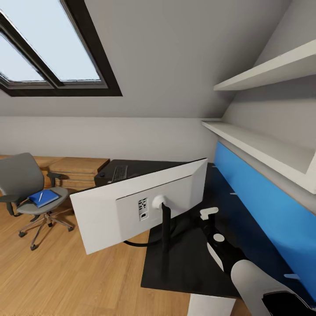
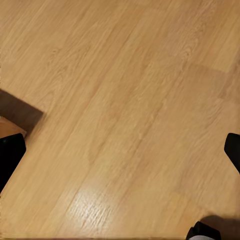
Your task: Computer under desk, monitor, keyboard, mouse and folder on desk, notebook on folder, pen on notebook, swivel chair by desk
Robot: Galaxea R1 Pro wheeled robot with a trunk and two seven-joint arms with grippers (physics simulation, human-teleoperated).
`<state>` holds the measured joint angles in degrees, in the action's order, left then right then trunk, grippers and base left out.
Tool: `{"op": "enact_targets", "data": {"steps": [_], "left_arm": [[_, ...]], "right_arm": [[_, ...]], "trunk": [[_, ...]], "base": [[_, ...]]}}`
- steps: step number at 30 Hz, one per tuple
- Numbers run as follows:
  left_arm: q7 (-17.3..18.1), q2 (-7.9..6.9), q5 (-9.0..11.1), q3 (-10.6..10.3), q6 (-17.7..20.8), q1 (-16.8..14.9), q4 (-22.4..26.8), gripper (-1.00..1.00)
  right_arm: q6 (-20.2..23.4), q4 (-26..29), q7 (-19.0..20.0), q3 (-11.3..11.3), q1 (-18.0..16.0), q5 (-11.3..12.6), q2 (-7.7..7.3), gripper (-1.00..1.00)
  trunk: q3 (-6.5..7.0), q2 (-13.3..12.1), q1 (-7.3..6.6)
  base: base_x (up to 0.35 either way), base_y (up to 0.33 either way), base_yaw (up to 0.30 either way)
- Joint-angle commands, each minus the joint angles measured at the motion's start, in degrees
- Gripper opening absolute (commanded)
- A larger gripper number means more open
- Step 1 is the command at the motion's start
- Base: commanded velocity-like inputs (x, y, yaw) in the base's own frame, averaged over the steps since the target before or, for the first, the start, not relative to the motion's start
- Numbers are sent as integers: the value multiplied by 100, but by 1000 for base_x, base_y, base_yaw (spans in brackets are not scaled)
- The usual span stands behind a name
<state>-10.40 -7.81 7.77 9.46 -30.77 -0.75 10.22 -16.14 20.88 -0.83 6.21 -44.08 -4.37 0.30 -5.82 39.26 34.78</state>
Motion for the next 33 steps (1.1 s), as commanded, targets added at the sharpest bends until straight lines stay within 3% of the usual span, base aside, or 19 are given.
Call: {"op": "enact_targets", "data": {"steps": [1, 13, 22, 25, 26, 33], "left_arm": [[3, -1, 58, -29, -12, -4, -4, 100], [3, -1, 58, -26, -8, -4, -9, 100], [-3, -1, 58, -24, -15, -4, -11, 100], [-5, -1, 58, -23, -15, -4, -11, 100], [-5, -1, 58, -23, -16, -4, -11, 100], [-6, -1, 58, -23, -17, -4, -11, 100]], "right_arm": [[-31, 2, -12, -5, 0, -58, 1, 100], [-190, -48, 7, 23, 11, -69, 18, 100], [-217, -226, 109, 342, 13, -200, 23, 100], [-222, -245, 569, 406, 13, -226, 17, 100], [-223, -254, 1024, 417, 13, -241, 16, 100], [-222, -259, 1411, 431, 21, -255, 22, 100]], "trunk": [[-10, 9, 0], [-10, 9, 0], [-10, 9, 0], [-10, 9, 0], [-10, 9, 0], [-10, 9, 0]], "base": [[-300, 0, 0], [-307, 0, 0], [-56, 0, 0], [-7, 0, 0], [-2, 0, 0], [0, 0, 0]]}}
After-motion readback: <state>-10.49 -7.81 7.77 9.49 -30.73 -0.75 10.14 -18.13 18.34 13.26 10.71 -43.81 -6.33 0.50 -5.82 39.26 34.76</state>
